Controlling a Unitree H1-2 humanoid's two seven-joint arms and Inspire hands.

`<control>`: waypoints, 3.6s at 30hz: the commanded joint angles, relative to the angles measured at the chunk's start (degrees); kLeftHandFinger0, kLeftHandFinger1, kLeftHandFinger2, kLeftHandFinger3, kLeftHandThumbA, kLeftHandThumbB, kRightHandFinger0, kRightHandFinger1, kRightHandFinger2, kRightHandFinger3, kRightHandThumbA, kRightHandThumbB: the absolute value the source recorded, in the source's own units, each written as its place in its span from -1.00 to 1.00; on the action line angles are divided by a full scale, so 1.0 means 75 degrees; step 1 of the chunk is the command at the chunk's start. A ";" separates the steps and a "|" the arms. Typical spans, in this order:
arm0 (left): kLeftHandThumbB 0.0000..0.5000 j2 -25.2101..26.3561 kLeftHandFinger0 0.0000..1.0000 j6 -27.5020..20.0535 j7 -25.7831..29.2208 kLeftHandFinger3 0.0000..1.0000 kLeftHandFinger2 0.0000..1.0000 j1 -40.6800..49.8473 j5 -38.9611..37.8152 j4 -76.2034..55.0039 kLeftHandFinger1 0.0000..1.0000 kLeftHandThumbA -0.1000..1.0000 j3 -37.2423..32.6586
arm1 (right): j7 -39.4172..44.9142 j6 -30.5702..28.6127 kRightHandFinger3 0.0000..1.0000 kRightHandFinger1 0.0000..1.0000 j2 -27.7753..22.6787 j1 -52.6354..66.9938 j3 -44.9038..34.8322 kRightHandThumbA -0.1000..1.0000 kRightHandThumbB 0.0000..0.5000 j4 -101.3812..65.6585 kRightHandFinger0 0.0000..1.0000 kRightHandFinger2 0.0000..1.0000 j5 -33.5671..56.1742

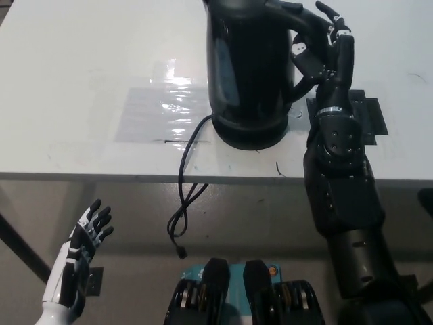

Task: A kettle and its base are kept separately on the desk infront of the robot and the robot uses its right hand to lift the kettle by its handle and places it on its base to align it correctly.

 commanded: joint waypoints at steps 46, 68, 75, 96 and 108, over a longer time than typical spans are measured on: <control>0.10 0.0186 1.00 -0.0169 -0.0090 1.00 1.00 -0.0134 -0.0064 -0.0109 1.00 1.00 0.0044 | 0.0028 -0.1933 0.60 -0.40 0.0326 -0.0147 -0.0106 -1.00 -0.65 0.0671 -1.00 0.45 0.0468; -0.03 0.0200 1.00 -0.0023 -0.0070 1.00 1.00 -0.0193 -0.0133 -0.0188 1.00 1.00 0.0072 | 0.0071 -0.1903 0.58 -0.45 -0.0044 0.0067 0.0089 -1.00 -0.68 -0.0082 -1.00 0.41 0.0188; -0.05 0.0211 1.00 -0.0110 -0.0074 1.00 1.00 -0.0204 -0.0136 -0.0127 1.00 1.00 0.0092 | 0.0118 -0.1859 0.58 -0.43 -0.0020 0.0149 0.0027 -1.00 -0.69 -0.0096 -1.00 0.41 0.0306; -0.06 0.0221 1.00 -0.0002 -0.0063 1.00 1.00 -0.0247 -0.0147 -0.0166 1.00 1.00 0.0086 | -0.0047 -0.2157 0.56 -0.54 0.0180 0.0111 0.0053 -1.00 -0.63 0.0598 -1.00 0.38 0.0387; -0.15 0.0220 1.00 -0.0032 -0.0047 1.00 1.00 -0.0280 -0.0154 -0.0176 1.00 1.00 0.0095 | 0.0196 -0.2470 0.57 -0.51 0.0369 -0.0027 0.0011 -1.00 -0.68 0.0853 -1.00 0.44 0.0748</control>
